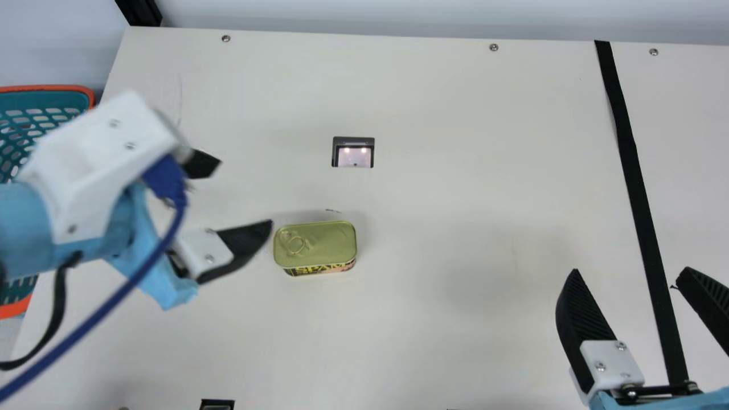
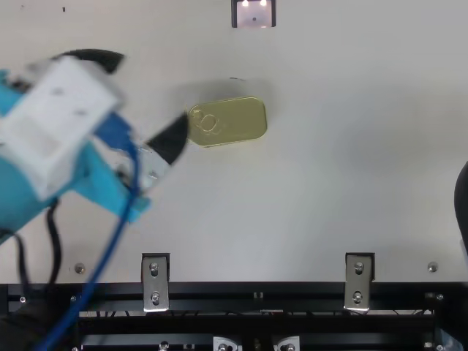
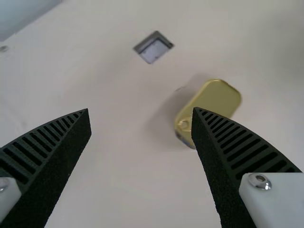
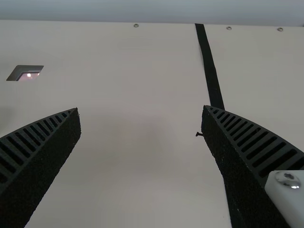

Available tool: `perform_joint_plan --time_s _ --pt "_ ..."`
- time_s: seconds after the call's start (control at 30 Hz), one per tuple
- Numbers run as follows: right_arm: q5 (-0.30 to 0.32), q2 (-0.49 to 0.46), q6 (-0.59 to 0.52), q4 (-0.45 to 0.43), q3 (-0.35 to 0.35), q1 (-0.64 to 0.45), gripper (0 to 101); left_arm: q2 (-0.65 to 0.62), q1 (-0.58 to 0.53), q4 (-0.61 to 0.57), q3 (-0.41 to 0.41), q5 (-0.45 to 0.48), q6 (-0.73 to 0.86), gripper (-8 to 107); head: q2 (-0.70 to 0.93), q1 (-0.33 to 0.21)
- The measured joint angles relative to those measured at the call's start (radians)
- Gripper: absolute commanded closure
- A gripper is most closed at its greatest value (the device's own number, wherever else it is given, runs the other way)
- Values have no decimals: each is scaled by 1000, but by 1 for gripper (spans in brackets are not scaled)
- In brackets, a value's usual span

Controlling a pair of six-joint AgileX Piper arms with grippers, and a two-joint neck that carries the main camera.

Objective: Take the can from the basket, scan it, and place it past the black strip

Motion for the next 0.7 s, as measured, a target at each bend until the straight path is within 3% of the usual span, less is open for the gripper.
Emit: perform_joint_plan --time_s 0.3,0.5,0.7 --pt "0 0 0 0 0 0 0 -184 217 -41 215 -235 -49 9 0 0" --pt "1 8 2 -3 -10 2 0 -282 302 -37 346 -379 -30 9 0 0" --pt "-37 79 16 -45 -83 15 0 -310 312 -34 390 -431 -30 9 0 0"
